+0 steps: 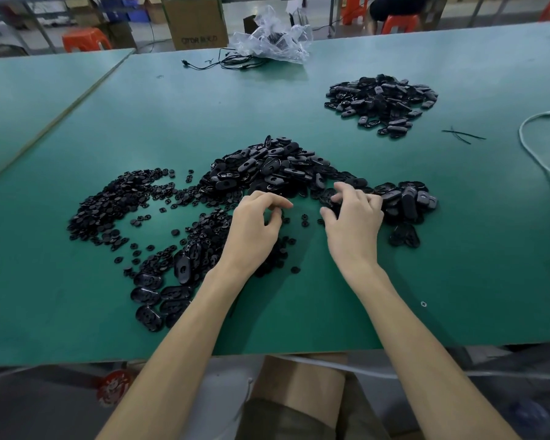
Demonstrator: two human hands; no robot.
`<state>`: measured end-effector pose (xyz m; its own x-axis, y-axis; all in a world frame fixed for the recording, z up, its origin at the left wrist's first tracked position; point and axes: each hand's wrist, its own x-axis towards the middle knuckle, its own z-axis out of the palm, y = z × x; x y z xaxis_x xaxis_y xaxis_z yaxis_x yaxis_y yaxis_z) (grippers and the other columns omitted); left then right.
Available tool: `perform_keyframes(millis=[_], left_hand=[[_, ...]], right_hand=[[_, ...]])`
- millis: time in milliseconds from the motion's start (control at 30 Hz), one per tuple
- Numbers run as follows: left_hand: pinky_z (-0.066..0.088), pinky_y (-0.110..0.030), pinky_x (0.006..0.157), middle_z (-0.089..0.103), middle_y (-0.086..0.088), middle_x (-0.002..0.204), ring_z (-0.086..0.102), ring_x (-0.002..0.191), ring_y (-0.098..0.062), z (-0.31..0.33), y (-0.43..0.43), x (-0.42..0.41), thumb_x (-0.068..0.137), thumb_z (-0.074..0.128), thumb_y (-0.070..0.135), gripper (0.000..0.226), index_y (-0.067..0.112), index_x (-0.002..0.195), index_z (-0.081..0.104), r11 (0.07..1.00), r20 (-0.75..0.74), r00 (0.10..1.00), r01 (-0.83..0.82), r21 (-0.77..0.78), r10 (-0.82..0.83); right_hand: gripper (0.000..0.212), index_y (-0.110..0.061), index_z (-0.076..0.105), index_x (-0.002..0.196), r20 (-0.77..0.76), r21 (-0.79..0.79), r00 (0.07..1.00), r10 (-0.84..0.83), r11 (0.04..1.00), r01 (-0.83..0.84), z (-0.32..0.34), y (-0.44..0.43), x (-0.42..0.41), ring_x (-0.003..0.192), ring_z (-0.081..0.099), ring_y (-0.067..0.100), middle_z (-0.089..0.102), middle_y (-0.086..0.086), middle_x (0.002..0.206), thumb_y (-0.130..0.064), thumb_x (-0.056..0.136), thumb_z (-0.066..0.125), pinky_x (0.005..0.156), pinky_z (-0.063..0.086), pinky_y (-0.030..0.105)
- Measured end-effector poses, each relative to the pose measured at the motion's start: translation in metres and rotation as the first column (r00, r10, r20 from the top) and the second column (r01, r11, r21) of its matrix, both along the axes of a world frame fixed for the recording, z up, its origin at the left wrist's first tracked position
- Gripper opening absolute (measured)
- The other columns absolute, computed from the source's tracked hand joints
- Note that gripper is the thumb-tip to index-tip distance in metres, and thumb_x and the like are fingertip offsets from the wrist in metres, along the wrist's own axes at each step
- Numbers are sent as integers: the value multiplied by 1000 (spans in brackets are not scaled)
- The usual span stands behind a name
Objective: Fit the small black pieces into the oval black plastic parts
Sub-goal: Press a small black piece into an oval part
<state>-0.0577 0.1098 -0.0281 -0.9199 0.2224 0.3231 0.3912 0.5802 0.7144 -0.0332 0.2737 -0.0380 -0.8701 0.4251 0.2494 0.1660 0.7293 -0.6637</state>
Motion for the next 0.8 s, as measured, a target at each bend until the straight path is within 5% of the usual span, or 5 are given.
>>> perform_keyframes(millis=[167, 367, 500, 633, 800], left_hand=[[34, -33, 110, 65, 6, 120, 52, 116, -15, 1, 0, 0, 99, 69, 16, 21, 20, 118, 75, 992, 34, 999, 23, -124, -19], [16, -21, 95, 60, 13, 112, 43, 111, -10, -2, 0, -1, 98, 72, 26, 16, 26, 113, 77, 979, -4, 1000, 26, -202, -27], [17, -25, 91, 58, 15, 104, 46, 108, -13, -5, 1, -2, 99, 70, 29, 16, 30, 113, 76, 977, -20, 999, 33, -212, -38], [18, -29, 94, 53, 18, 130, 36, 121, -10, -7, 2, -2, 103, 61, 36, 29, 38, 131, 68, 936, -102, 988, 72, -346, -114], [18, -31, 91, 63, 22, 118, 43, 115, -8, -10, 3, -2, 101, 65, 35, 16, 36, 112, 77, 943, -120, 983, 93, -318, -138]], right_hand=[[23, -21, 70, 124, -49, -46, 999, -12, 999, 10, -2, 0, 2, 121, 42, 25, 69, -1, 120, -21, 102, 64, 95, 25, 32], [16, -23, 74, 115, -92, -137, 995, -25, 991, 13, 0, 2, 1, 120, 42, 22, 68, -2, 116, -21, 103, 63, 88, 19, 27], [17, -23, 72, 118, -167, -254, 986, -18, 967, -25, 3, 1, 4, 113, 45, 17, 71, -5, 103, -21, 102, 64, 103, 37, 41], [17, -21, 70, 117, -175, -298, 985, 5, 953, -57, 5, 1, 6, 112, 50, 19, 67, -11, 90, -20, 101, 66, 105, 42, 49], [13, -21, 70, 112, -174, -329, 984, 27, 941, -84, 6, 0, 6, 113, 61, 27, 65, -19, 89, -17, 100, 66, 104, 47, 50]])
